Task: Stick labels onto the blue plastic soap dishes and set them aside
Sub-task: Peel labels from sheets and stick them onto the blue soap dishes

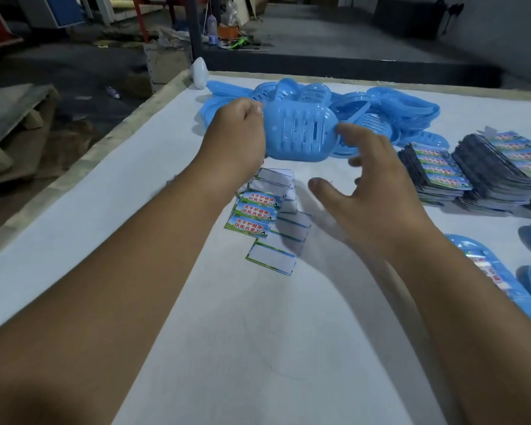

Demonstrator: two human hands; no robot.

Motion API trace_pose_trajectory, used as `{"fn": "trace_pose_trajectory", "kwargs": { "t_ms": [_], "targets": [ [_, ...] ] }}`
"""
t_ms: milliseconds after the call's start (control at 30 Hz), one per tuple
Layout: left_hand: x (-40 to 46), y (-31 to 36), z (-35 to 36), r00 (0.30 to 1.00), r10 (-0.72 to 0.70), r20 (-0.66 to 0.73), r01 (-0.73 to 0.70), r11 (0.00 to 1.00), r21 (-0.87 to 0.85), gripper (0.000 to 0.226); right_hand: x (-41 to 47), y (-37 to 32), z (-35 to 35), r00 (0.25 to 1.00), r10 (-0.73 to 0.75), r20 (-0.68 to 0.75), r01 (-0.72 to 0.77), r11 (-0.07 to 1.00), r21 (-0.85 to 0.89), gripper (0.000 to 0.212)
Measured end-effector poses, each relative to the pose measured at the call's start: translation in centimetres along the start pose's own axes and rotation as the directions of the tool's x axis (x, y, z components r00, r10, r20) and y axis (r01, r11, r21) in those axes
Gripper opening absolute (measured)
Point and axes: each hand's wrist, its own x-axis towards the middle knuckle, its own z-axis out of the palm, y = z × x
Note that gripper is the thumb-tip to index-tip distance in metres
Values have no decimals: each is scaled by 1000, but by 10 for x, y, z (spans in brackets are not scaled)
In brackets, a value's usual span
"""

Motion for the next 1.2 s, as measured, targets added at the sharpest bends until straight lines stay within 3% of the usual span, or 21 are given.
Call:
{"fn": "trace_pose_trajectory", "kwargs": {
  "t_ms": [100, 300, 500, 600, 833, 1033, 1200],
  "targets": [
    [-16, -7, 4, 991, -126, 46, 130, 986, -102, 30, -5, -4, -4, 993, -89, 81, 86, 995, 41, 87],
    [-30, -29, 16, 973, -203, 106, 207, 978, -30, 30, -6, -5, -4, 981, -97, 169, 103, 994, -27, 73],
    [-34, -28, 5, 997, -46, 59, 40, 994, 103, 30, -4, 1, -11, 977, -32, 212, 65, 987, -149, 72],
    [-33, -26, -8, 998, 68, -3, -63, 944, 323, 29, -6, 6, -20, 955, 31, 294, 26, 982, -189, 71],
    [-34, -27, -36, 991, -124, 48, 64, 762, 644, 36, -7, 5, -32, 881, 119, 457, 25, 955, -297, 72],
    [-44, -25, -31, 985, -142, 98, 22, 665, 746, 68, -7, 3, -35, 860, 154, 487, 20, 943, -333, 70],
    [-42, -28, -28, 982, -149, 112, 19, 678, 734, 66, -8, 2, -34, 870, 156, 468, -1, 949, -314, 78]
  ]
}}
